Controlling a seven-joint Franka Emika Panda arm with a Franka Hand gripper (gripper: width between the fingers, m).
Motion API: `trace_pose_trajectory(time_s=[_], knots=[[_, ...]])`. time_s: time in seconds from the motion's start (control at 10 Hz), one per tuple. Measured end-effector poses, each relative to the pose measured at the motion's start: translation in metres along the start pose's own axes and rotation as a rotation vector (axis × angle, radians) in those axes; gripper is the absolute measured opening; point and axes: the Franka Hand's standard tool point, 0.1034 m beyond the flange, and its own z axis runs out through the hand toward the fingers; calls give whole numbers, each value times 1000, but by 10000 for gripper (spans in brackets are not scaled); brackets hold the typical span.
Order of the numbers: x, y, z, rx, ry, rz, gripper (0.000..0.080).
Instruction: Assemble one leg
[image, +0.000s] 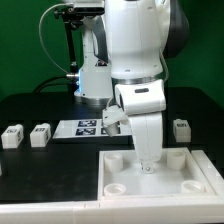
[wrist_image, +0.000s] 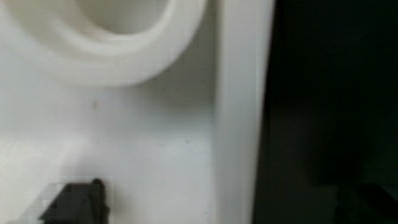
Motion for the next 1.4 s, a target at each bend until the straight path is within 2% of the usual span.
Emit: trace_pose_trajectory(time_s=[0.2,0.4,0.5,0.6,0.7,0.8,0.9,1.0,1.1,1.2,1.4], knots=[[0,1,-2,-3,-1,14,649],[8,-9,-37,-29,-17,135,649],[19,-20,-45,-34,-22,246,649],[26,-26,-45,-34,-22,270,649],[36,-34,-46,-25,-23,422,649],[50,-35,-51,-34,-9,674,649],[57,-33,-58,-27,-14,761,649],[66,-31,-55,-52,26,899,649],[81,-45,-42,-24,17,1127,649],[87,-43,-45,-25,22,1173,649],[87,-44,-44,-11,32,1348,649]])
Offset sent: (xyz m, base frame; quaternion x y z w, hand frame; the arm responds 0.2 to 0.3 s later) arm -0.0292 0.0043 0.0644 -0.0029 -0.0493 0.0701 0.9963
